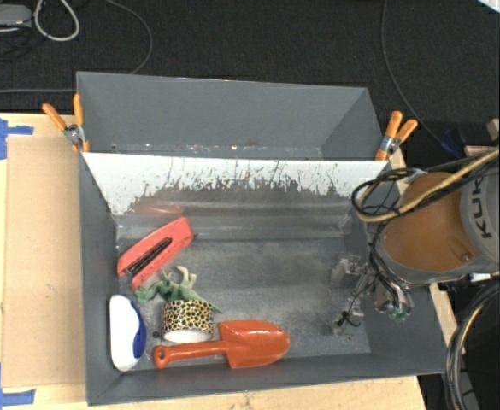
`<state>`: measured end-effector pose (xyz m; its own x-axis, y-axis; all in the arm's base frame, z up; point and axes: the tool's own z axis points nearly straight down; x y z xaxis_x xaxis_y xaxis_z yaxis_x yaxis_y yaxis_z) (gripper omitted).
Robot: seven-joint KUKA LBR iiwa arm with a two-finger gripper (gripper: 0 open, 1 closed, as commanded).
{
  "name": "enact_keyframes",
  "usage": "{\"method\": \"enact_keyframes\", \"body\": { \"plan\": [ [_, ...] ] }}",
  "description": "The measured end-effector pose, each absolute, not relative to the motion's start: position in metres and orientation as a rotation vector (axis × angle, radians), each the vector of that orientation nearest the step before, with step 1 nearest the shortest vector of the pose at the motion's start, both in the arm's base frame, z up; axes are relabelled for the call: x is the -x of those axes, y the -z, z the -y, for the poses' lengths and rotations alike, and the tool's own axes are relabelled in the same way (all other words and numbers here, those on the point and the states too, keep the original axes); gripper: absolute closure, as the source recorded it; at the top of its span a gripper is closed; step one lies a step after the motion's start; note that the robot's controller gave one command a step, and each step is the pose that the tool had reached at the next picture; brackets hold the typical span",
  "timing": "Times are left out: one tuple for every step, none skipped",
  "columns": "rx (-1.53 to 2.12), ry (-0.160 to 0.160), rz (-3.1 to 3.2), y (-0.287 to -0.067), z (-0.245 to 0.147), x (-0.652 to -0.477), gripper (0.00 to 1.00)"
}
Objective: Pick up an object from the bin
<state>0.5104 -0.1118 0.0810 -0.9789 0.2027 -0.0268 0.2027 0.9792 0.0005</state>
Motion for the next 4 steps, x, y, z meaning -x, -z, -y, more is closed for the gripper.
{"method": "enact_keyframes", "body": {
  "plan": [
    [-0.091, -0.016, -3.155, -0.069, 0.012, -0.49, 0.0],
    [-0.259, 0.005, -3.113, -0.077, 0.048, -0.494, 0.0],
    [-0.126, -0.019, -3.148, -0.069, -0.029, -0.493, 0.0],
    [-0.18, 0.006, -3.129, -0.069, -0.011, -0.486, 0.0]
  ]
}}
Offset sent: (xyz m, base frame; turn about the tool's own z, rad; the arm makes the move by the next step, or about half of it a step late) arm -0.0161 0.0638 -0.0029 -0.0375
